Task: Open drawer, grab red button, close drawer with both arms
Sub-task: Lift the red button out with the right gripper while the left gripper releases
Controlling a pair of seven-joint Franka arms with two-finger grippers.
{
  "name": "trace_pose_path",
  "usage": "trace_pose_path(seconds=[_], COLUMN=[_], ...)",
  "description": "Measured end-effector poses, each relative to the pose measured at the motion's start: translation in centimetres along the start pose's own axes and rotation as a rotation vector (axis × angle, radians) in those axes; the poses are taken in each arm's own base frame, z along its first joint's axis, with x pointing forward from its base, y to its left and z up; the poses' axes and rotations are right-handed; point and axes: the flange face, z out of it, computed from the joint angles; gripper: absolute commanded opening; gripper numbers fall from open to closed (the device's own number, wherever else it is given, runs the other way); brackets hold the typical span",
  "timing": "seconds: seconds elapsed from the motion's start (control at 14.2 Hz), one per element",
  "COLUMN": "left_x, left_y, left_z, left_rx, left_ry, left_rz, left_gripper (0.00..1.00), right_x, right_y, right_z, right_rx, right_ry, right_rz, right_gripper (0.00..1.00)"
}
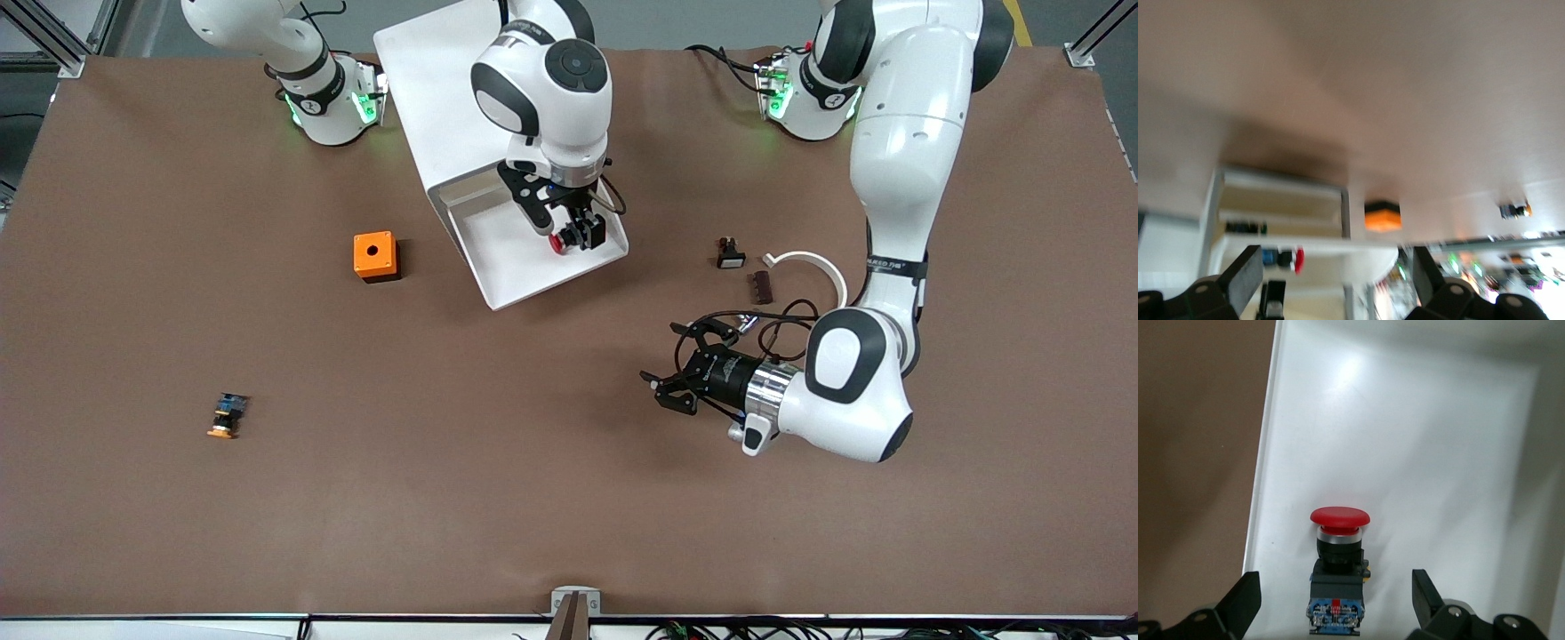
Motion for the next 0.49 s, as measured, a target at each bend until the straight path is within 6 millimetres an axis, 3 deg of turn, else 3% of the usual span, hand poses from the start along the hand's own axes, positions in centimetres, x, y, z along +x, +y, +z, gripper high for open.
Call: trace_pose_path(seconds=[0.28, 0.42, 0.49], left_x=[-4.5, -6.8, -7.8], left_y=[0.9, 1.2, 1.3], left_z=[-3.8, -5.3, -6.1], left_rx=[0.015, 0.027, 0.032], left_ry=[0.277, 0.393, 0.438], left_rz=[0.161, 0.213, 0.233], left_gripper=[0.99, 0.99, 0.99], right_x=[-0.5, -0.7, -0.9], right_y=[-0.2, -0.1, -0.1], right_z=[1.4, 1.5, 1.7], right_rx=[-0.001, 0.001, 0.001], right_ry=[0.004, 0.003, 0.003], right_rz=[0.011, 0.013, 0.012], right_gripper=[0.94, 0.72, 0.66])
